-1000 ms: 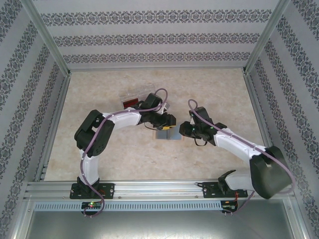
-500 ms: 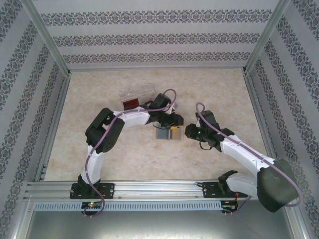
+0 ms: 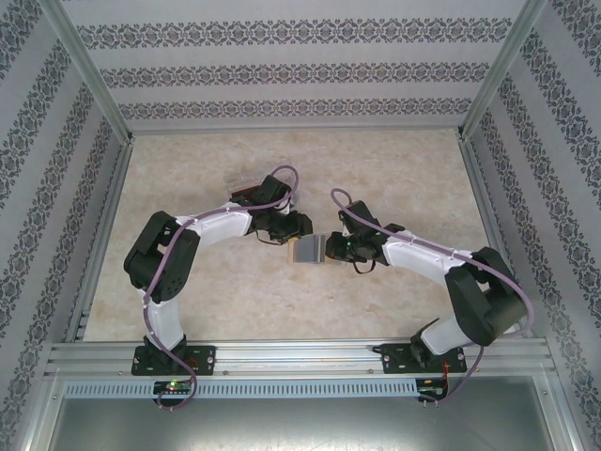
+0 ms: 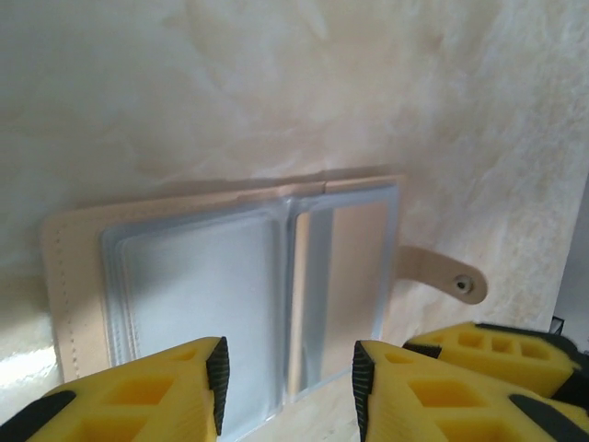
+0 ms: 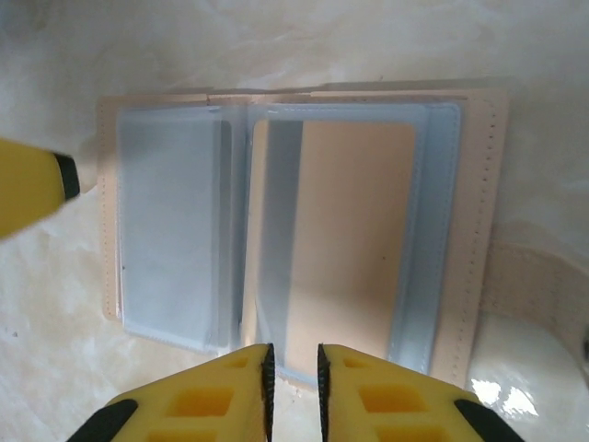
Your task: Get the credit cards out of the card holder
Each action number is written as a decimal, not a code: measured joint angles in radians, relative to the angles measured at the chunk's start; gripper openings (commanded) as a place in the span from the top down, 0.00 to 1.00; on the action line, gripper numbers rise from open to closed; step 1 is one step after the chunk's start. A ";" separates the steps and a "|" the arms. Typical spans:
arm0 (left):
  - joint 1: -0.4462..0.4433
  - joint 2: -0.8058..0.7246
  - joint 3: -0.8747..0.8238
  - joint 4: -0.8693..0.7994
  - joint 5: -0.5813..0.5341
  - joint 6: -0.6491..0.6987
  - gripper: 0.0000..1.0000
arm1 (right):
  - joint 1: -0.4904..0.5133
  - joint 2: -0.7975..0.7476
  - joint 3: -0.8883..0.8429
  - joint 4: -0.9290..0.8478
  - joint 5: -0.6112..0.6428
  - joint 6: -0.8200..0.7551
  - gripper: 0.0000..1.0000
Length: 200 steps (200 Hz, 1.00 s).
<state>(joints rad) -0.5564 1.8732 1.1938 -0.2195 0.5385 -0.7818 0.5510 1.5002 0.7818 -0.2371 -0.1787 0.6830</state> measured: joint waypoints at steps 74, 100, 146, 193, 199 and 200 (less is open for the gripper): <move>-0.047 0.053 0.049 -0.003 0.048 0.015 0.71 | -0.043 0.078 0.021 -0.043 0.041 -0.001 0.72; -0.052 0.082 0.049 -0.004 0.052 0.015 0.74 | -0.045 0.083 0.021 -0.048 0.041 -0.001 0.71; -0.052 0.116 0.050 -0.019 0.036 0.015 0.79 | -0.051 0.090 0.022 -0.047 0.028 -0.002 0.77; -0.052 0.122 0.050 -0.030 0.021 0.016 0.81 | -0.052 0.079 0.021 -0.047 0.024 -0.002 0.78; -0.052 0.122 0.050 -0.032 0.019 0.016 0.82 | -0.052 0.071 0.021 -0.047 0.024 -0.002 0.78; -0.052 0.122 0.050 -0.032 0.018 0.016 0.82 | -0.052 0.069 0.021 -0.047 0.024 -0.002 0.77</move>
<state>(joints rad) -0.6086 1.9953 1.2442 -0.2516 0.5568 -0.7662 0.4992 1.5696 0.8032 -0.2840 -0.1543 0.6815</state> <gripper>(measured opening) 0.188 0.215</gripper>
